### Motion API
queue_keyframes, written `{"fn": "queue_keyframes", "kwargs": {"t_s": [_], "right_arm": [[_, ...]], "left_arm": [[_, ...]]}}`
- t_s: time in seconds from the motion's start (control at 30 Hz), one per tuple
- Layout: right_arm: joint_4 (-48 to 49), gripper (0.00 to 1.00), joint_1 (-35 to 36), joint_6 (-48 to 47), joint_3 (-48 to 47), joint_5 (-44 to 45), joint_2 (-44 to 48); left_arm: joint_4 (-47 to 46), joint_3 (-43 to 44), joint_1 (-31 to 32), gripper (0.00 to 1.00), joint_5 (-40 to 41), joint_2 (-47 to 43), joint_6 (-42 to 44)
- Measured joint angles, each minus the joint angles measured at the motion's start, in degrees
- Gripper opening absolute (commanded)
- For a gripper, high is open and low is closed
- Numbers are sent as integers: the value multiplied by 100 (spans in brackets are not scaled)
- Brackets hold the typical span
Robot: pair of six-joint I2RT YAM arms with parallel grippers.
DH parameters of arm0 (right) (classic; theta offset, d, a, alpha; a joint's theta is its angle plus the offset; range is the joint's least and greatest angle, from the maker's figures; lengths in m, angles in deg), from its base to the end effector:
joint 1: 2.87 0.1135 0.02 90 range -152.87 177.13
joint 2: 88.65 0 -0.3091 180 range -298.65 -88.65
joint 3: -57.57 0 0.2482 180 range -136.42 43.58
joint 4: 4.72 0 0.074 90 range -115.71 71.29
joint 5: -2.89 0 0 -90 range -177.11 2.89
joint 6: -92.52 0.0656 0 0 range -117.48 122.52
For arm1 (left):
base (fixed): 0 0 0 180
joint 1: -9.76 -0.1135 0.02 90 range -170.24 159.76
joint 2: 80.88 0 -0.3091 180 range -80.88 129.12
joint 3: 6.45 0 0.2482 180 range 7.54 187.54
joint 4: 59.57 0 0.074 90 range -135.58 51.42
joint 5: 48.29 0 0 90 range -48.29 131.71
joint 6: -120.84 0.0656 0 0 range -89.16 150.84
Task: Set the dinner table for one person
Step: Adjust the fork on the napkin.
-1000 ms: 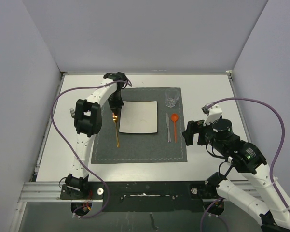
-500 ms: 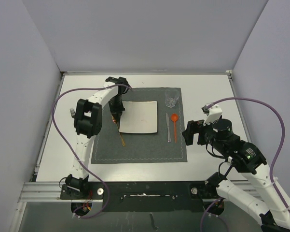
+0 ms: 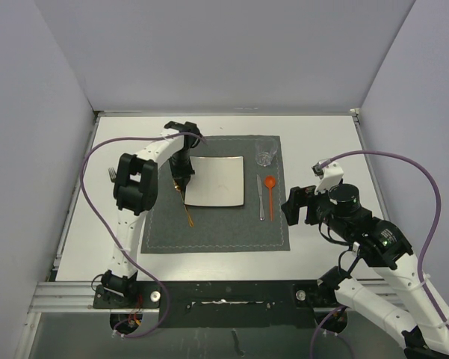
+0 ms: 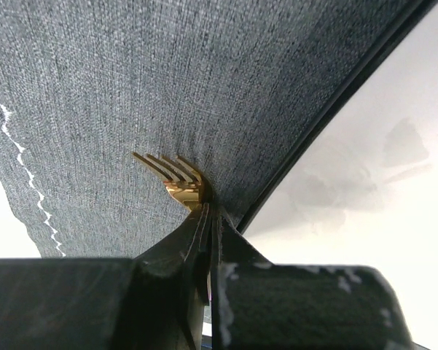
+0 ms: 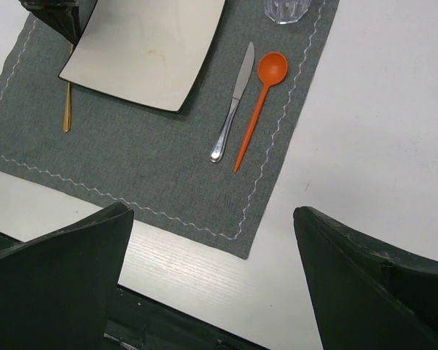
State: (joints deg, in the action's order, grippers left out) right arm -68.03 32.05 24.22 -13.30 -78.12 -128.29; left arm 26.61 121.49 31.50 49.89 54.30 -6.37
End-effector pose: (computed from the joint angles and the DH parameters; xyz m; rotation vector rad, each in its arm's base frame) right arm 0.0975 0.0556 0.3657 -0.1545 2.1460 0.4154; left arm 0.4467 -0.1681 0.1614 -0.4125 3.0866 0.2396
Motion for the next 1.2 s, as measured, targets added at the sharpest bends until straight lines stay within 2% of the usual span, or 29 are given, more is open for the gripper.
{"fn": "queue_keyframes", "kwargs": {"t_s": [0.37, 0.77, 0.8, 0.9, 0.97, 1.03, 1.2], "right_arm": [[4, 98, 0, 22, 0, -63, 0], [7, 98, 0, 92, 0, -111, 11], [7, 98, 0, 96, 0, -109, 17], [7, 98, 0, 111, 0, -111, 35], [7, 98, 0, 111, 0, -111, 46], [7, 98, 0, 111, 0, -111, 46], [4, 98, 0, 111, 0, -111, 50]], "left_arm": [[133, -317, 37, 0, 35, -199, 0], [326, -245, -160, 1, 308, -240, 46], [328, -236, -175, 7, 317, -243, 46], [308, -238, -236, 38, 258, -273, 57], [232, -273, -280, 52, 146, -319, 68], [149, -330, -354, 57, 31, -382, 79], [7, -356, -579, 58, -96, -503, 59]]}}
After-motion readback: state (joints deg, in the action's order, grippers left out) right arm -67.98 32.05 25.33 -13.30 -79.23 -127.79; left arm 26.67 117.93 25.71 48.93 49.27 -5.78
